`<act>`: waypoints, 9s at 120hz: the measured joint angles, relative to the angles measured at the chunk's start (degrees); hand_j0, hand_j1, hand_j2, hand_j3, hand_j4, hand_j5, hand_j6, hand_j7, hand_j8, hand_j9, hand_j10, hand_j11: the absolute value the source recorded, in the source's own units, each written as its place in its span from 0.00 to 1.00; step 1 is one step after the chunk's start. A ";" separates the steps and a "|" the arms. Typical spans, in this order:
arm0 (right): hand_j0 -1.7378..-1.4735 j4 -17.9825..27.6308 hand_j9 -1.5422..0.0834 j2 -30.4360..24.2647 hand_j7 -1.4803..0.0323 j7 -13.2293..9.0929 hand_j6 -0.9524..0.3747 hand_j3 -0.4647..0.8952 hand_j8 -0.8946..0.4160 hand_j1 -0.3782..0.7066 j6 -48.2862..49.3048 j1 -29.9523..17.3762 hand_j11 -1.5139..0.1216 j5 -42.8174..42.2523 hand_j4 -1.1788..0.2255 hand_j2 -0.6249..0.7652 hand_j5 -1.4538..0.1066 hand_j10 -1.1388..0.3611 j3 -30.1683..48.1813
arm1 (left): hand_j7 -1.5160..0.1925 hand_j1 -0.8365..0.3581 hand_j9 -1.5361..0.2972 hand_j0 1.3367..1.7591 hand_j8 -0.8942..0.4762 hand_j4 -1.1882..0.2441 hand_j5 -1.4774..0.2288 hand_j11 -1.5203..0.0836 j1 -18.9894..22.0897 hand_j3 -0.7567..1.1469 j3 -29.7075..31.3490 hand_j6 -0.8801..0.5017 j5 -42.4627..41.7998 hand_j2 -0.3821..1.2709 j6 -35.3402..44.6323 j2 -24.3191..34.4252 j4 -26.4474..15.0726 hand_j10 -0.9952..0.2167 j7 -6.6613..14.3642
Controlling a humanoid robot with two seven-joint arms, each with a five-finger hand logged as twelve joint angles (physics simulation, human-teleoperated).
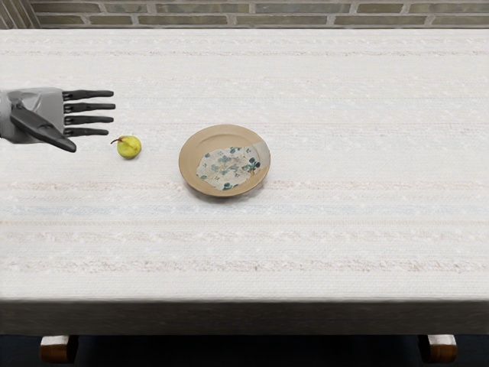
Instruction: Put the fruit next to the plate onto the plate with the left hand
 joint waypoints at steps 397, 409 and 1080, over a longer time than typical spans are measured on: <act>0.30 0.00 0.95 0.00 0.98 0.09 0.72 0.34 0.68 0.03 -0.48 0.12 0.93 -0.15 0.84 0.45 0.93 0.76 -0.50 | 0.64 0.66 0.60 0.76 0.41 0.60 0.61 0.68 -3.97 0.40 12.39 0.39 77.84 0.27 42.52 -42.43 19.04 0.55 11.80; 0.30 0.00 0.95 0.00 0.98 0.09 0.72 0.34 0.68 0.03 -0.48 0.11 0.93 -0.15 0.84 0.45 0.93 0.76 -0.50 | 0.63 0.66 0.60 0.76 0.40 0.59 0.61 0.68 -3.97 0.40 12.41 0.39 77.84 0.27 42.51 -42.52 19.67 0.54 11.80; 0.30 0.00 0.95 0.00 0.98 0.04 0.72 0.34 0.68 0.03 -0.22 0.26 0.93 -0.15 0.84 0.45 0.93 0.76 -0.59 | 0.84 0.94 0.79 0.76 0.62 0.79 0.81 0.89 -9.68 0.40 0.97 0.60 61.96 0.25 39.25 -42.98 -1.12 0.77 11.80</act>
